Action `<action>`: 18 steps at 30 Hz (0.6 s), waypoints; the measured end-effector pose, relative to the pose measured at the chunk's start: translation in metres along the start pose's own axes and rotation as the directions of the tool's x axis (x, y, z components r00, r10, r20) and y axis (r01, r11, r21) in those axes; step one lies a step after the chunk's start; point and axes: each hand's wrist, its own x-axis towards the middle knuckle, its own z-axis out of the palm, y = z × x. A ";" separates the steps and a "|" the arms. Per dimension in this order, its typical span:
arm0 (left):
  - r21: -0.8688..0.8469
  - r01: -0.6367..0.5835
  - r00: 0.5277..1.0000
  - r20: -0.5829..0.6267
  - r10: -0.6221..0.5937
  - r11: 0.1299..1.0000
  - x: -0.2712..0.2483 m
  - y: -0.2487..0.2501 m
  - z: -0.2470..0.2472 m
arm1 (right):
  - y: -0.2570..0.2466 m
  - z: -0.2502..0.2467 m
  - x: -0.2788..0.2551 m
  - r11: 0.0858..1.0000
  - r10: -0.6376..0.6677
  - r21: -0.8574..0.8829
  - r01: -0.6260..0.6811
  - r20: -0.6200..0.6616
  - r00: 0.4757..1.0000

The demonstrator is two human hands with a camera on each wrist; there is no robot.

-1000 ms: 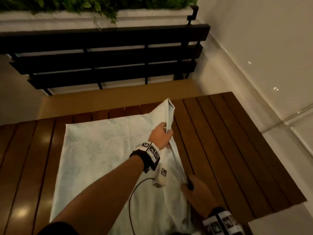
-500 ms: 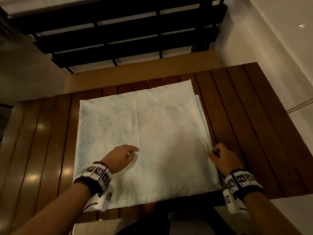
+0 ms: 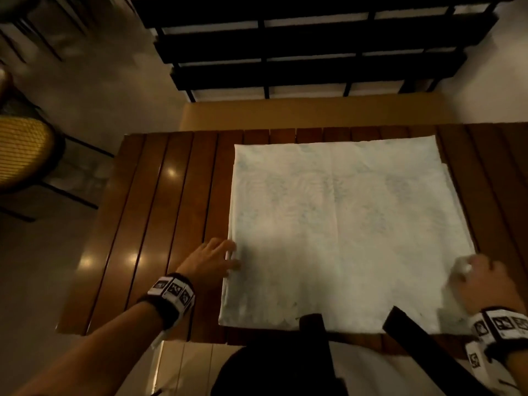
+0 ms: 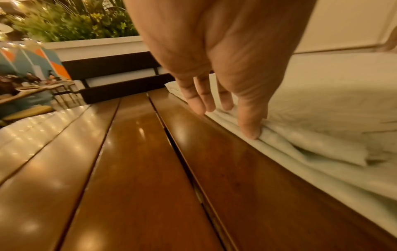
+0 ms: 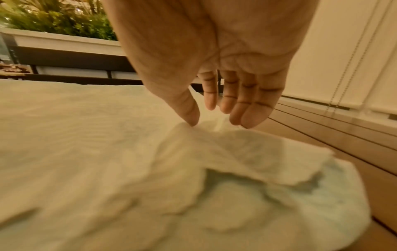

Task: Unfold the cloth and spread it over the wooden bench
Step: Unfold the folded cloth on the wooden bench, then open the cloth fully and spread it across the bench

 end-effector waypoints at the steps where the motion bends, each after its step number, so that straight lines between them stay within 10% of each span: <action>1: 0.013 -0.048 0.999 -0.009 0.048 0.999 0.003 -0.003 -0.001 | -0.015 -0.005 -0.008 0.999 -0.014 -0.034 0.015 0.007 1.000; 9: -0.006 -0.347 0.921 -0.193 0.339 0.938 0.025 -0.014 -0.022 | -0.139 0.010 -0.091 0.935 -0.348 0.121 0.332 0.155 0.925; 18: -0.340 -0.271 0.940 0.109 0.324 0.901 0.042 -0.017 -0.058 | -0.248 0.017 -0.144 0.730 -0.664 0.386 0.565 0.204 0.719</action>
